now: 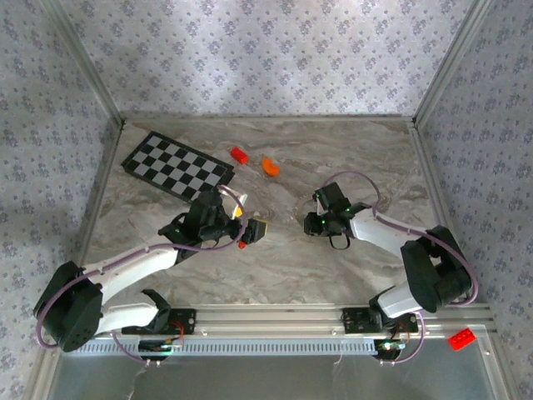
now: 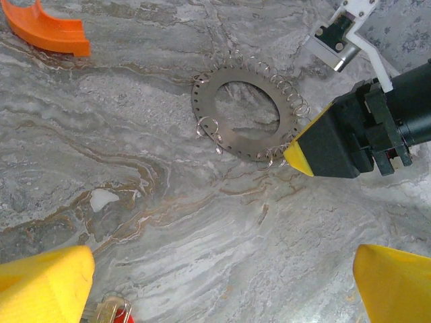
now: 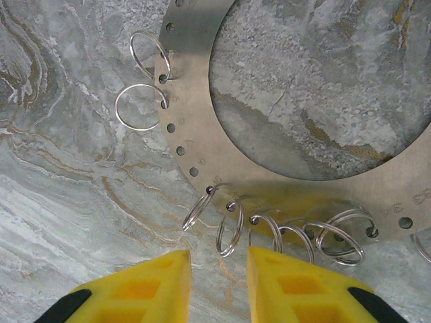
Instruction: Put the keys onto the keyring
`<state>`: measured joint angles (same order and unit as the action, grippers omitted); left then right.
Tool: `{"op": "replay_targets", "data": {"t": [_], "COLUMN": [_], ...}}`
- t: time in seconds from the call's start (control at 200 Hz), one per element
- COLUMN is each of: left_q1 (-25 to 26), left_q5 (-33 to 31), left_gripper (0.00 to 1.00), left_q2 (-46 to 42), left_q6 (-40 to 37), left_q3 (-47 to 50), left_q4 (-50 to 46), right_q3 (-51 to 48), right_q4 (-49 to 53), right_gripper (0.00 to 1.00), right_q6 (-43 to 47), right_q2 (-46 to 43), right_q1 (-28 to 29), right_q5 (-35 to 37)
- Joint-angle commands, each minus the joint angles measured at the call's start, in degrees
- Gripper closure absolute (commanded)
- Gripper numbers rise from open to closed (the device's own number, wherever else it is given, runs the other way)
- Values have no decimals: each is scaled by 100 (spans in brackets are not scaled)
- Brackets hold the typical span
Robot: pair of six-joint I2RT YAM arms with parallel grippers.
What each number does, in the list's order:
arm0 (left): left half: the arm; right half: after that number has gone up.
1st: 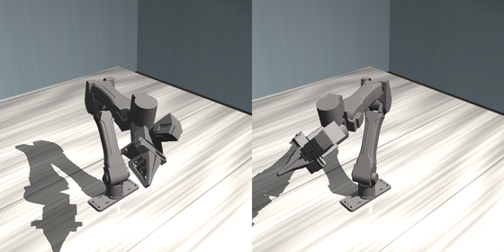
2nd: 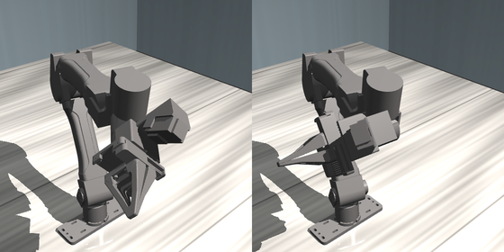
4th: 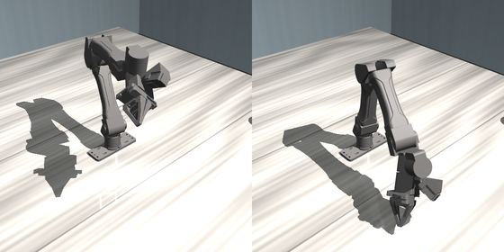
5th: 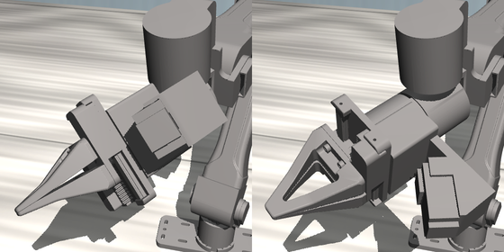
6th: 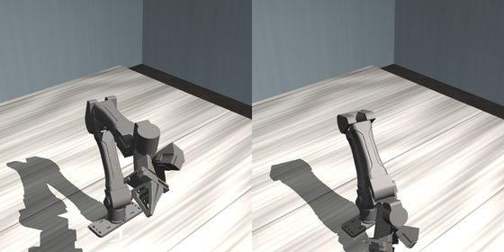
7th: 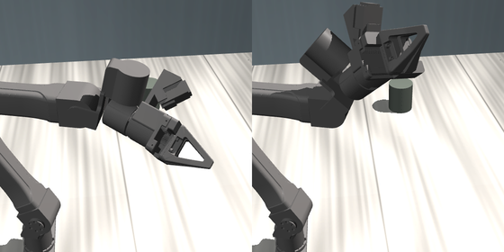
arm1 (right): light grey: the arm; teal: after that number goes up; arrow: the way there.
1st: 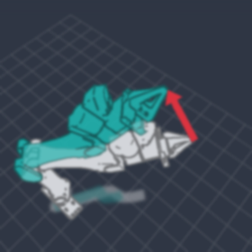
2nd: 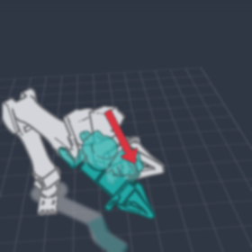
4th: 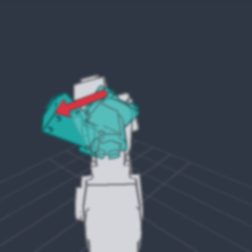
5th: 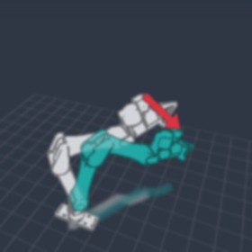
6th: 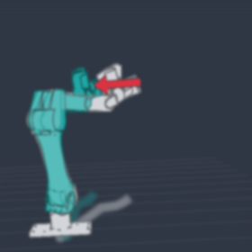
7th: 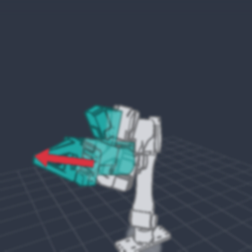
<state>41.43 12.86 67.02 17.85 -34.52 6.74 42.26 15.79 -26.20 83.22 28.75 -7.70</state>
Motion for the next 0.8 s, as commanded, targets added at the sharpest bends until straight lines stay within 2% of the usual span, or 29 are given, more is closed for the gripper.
{"op": "replay_targets", "data": {"t": [0.0, 0.795], "left_q1": [38, 47], "left_q5": [136, 94], "left_gripper": [2, 2], "left_q2": [-170, -307], "left_q6": [-88, -92], "left_q3": [16, 95], "left_q4": [186, 257], "right_q3": [86, -122], "right_q4": [-72, -454], "right_gripper": [71, 76], "right_q6": [-100, -245], "right_q2": [101, 342], "right_q1": [-36, -186], "right_q5": [60, -46]}}
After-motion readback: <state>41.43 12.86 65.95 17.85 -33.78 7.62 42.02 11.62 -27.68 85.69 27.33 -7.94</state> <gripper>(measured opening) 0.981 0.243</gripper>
